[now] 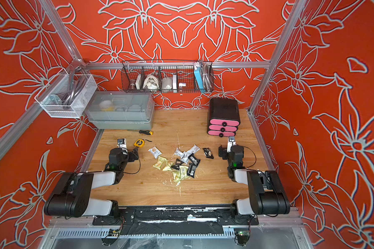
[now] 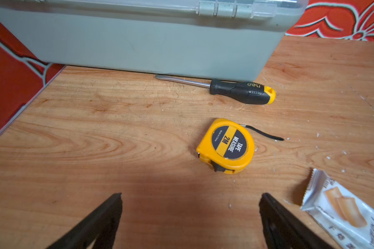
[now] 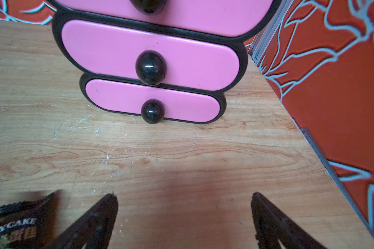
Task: Place the cookies into the drawer by color
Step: Open the drawer in the storage box.
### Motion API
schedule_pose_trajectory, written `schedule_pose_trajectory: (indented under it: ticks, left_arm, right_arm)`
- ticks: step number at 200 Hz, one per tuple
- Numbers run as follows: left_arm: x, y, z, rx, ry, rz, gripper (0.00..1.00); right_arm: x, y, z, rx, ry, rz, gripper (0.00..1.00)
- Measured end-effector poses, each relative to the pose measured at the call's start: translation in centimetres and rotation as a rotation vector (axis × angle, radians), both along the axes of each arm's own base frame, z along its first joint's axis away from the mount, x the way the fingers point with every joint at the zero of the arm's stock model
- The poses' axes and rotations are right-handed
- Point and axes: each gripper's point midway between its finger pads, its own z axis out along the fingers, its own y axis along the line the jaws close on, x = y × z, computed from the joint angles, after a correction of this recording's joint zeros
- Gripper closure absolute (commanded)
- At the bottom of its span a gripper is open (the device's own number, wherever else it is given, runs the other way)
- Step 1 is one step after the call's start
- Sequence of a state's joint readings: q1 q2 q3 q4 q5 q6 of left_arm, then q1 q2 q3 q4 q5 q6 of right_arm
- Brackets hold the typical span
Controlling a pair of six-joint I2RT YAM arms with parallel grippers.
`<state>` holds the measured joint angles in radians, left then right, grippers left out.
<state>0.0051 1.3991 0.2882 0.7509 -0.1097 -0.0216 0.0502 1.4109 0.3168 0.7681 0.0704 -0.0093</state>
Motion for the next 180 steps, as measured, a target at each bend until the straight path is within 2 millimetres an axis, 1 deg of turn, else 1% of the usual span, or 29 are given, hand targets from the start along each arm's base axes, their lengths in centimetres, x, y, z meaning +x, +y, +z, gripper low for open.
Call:
schedule_pose_trajectory:
  ticks: [113,124,142,149,157,165,172,174,180]
  left_arm:
    - [0.0,0.0,0.0,0.0,0.0,0.0,0.02]
    - [0.0,0.0,0.0,0.0,0.0,0.0,0.02]
    - [0.0,0.0,0.0,0.0,-0.001,0.0,0.02]
    - [0.0,0.0,0.0,0.001,0.0,-0.002,0.02]
    - [0.0,-0.1,0.0,0.001,0.0,-0.008,0.02]
    - [0.0,-0.2,0.1,0.004,0.0,-0.012,0.02]
    - [0.0,-0.3,0.3,0.011,-0.005,-0.012,0.02]
    - [0.0,-0.4,0.4,0.013,-0.008,-0.014,0.02]
    - [0.0,-0.5,0.9,0.02,-0.02,-0.008,0.02]
  right_arm:
    - [0.0,0.0,0.0,0.0,0.0,0.0,0.0]
    - [0.0,0.0,0.0,0.0,-0.001,0.0,0.04]
    - [-0.3,-0.2,0.4,-0.008,0.01,-0.011,0.05]
    - [-0.6,-0.4,1.0,-0.002,0.029,-0.031,0.05]
    - [-0.8,-0.8,2.6,0.019,0.023,-0.069,0.05]
    - [-0.8,-1.2,5.2,0.056,-0.01,-0.11,0.05]
    - [-0.9,-1.5,8.1,0.099,-0.064,-0.139,0.05]
    - [-1.0,-1.5,8.6,0.109,-0.074,-0.142,0.05]
    - [-1.4,-1.5,11.0,0.15,-0.128,-0.156,0.05]
